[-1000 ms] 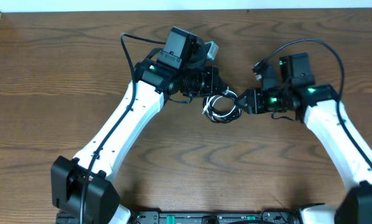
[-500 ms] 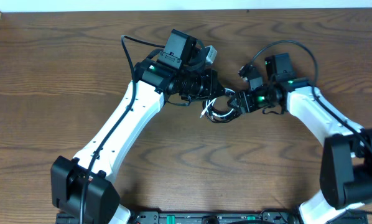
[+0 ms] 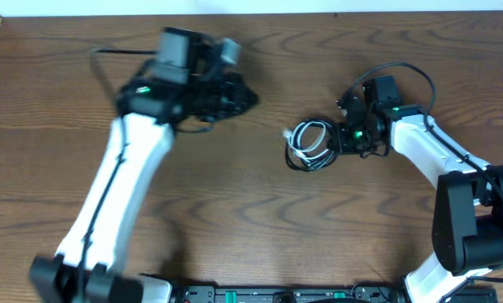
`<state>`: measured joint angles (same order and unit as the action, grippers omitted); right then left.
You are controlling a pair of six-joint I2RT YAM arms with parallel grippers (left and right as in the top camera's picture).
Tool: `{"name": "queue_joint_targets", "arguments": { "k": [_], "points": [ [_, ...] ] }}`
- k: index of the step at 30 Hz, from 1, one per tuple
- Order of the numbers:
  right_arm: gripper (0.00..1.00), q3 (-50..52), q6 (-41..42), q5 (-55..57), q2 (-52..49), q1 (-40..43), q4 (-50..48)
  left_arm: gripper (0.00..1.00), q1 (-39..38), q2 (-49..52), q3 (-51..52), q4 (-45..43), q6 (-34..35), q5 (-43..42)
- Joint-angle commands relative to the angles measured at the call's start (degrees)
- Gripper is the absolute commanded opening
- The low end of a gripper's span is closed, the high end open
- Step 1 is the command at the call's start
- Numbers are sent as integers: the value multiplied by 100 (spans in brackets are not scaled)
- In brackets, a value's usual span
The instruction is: Untangle cables
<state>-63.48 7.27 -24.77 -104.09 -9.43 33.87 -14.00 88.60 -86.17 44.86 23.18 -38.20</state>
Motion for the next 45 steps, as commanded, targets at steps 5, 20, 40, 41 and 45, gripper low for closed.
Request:
{"name": "queue_joint_targets", "arguments": {
  "k": [5,20,40,41,45],
  "points": [
    [1,-90,166,11,144,125,190,7,658,-730,-85,688,-627,1086],
    [1,-262,-2317,-4050,1335,125,111,44,208,-544,-28,999,-2000,516],
    [1,-260,-1950,-3383,1676,160,487,44,-343,763,-28,929,-2964,-789],
    [1,-260,-1950,-3383,1676,164,490,44,-345,833,-28,929,-3005,-787],
    [1,-260,-1947,-3386,1676,164,546,44,-361,1119,-28,955,-3099,-719]
  ]
}}
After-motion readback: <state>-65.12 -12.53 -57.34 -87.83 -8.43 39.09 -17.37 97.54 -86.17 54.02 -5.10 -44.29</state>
